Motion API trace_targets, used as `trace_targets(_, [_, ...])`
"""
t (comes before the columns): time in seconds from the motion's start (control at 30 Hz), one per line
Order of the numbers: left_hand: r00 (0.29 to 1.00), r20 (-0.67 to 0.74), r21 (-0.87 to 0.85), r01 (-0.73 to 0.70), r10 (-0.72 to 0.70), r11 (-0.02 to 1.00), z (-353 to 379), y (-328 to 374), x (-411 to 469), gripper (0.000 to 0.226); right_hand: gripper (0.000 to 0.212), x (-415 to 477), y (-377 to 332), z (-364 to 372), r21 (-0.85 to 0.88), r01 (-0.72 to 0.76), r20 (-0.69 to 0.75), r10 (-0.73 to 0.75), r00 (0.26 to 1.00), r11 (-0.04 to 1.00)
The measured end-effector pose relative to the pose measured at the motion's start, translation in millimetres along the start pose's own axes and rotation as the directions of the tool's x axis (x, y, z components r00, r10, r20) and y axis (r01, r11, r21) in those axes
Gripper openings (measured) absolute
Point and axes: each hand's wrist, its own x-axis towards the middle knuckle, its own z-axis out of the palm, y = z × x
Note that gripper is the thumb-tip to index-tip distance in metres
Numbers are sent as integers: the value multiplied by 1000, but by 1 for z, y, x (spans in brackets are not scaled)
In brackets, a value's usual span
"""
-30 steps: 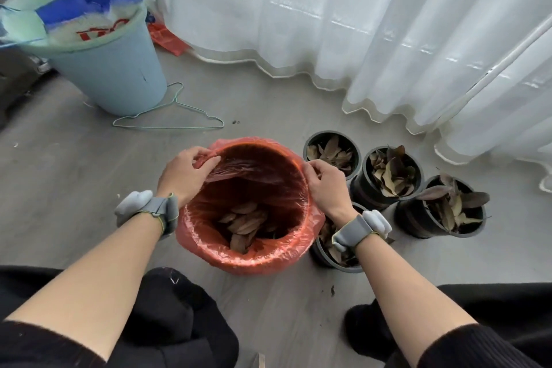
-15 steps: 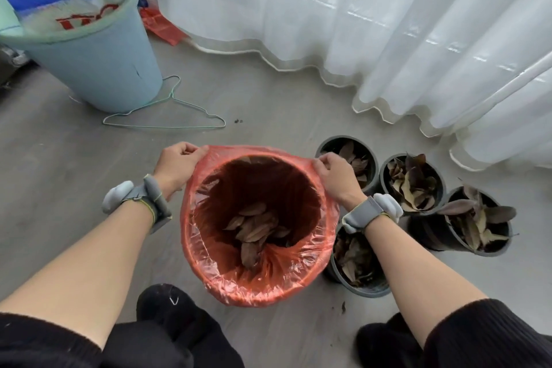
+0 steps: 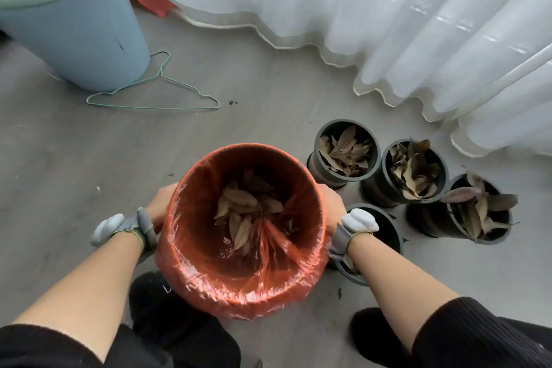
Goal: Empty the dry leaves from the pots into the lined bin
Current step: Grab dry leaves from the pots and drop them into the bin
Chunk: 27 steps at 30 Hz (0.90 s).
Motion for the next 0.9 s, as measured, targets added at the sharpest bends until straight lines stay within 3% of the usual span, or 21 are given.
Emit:
trace_targets(0.03, [1000,-9,-18,-1,1,1000,-6,-3,5,11,34,1,1,-4,-7,68,-19,-68,997,998])
trace_targets(0.1, [999,-38,-116,16,-21,993,-17,3,3,23,29,0,9,-14,-19,203,-54,-204,978,979])
trace_targets(0.17, [992,-120,-163,-44,25,986,-27,21,-4,21,24,0,20,-25,46,258,-166,-247,955,965])
trace_targets(0.27, [954,-248,-146,-208,168,967,-29,52,-22,23,19,-19,39,-43,265,262,-347,-162,924,928])
trace_targets(0.37, [914,-223,-38,-357,340,933,-12,61,-42,25,19,-37,75,-48,295,226,-396,-97,913,928])
trace_targets(0.47, [868,-223,262,-384,443,885,12,45,-68,28,19,-59,115,-38,266,167,-329,-73,941,949])
trace_targets(0.53, [831,-305,379,-342,466,860,21,31,-75,26,23,-67,131,-25,268,138,-235,-74,969,954])
trace_targets(0.73, [761,-440,436,-282,476,854,38,18,-85,26,60,-71,157,-1,-23,308,-11,-309,951,951])
trace_targets(0.9, [725,-468,480,-271,505,834,42,17,-82,26,79,-53,147,12,-216,367,52,-365,930,905])
